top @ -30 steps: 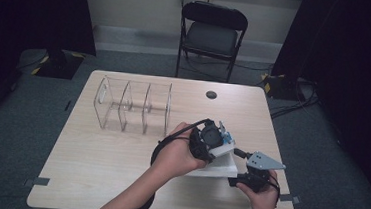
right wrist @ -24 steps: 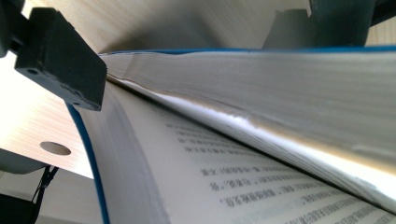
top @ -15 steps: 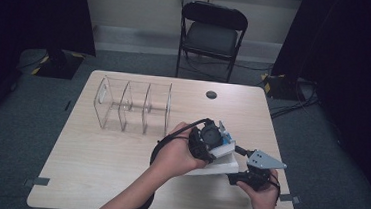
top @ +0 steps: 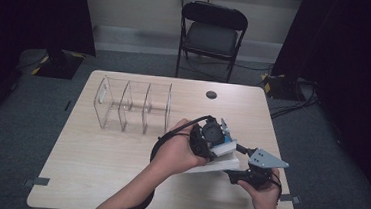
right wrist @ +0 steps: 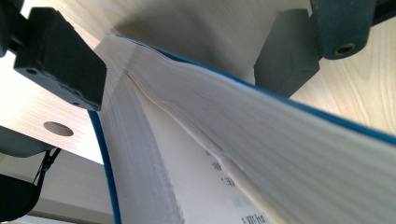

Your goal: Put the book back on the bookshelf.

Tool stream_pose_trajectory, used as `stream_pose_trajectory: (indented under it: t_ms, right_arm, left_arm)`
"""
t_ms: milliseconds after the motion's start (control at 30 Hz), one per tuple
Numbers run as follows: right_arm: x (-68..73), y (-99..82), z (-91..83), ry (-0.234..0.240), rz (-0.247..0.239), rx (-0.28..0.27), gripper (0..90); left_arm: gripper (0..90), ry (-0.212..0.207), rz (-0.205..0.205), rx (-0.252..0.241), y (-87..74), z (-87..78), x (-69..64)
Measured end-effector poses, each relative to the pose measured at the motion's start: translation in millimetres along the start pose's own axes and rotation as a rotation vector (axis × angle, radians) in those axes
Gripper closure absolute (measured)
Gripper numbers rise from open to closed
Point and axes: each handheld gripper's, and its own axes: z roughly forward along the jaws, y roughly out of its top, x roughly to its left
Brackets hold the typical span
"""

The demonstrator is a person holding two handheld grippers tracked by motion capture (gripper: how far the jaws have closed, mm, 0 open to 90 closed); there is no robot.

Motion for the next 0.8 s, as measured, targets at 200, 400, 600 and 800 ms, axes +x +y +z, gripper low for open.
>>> stream_pose_trajectory:
  t_ms: [200, 400, 600, 800]
  right_arm:
    - [0.5, 3.2, -3.8, -0.003, -0.005, -0.015, 16.2]
    - [1.4, 4.8, -5.7, -0.011, 0.018, -0.013, 12.8]
    - [1.7, 5.3, -7.3, -0.021, -0.01, -0.005, 12.8]
    - [1.1, 6.2, -9.3, -0.027, -0.031, -0.023, 12.8]
  left_arm:
    - [76.1, -0.003, -0.013, -0.011, 3.8, -6.4, 1.5]
    - [76.1, -0.011, -0.025, -0.017, 4.0, -8.2, 3.2]
    - [75.9, -0.017, -0.009, -0.016, 5.4, -6.0, 1.6]
    - [75.8, -0.015, 0.002, -0.013, 7.3, -5.6, 0.8]
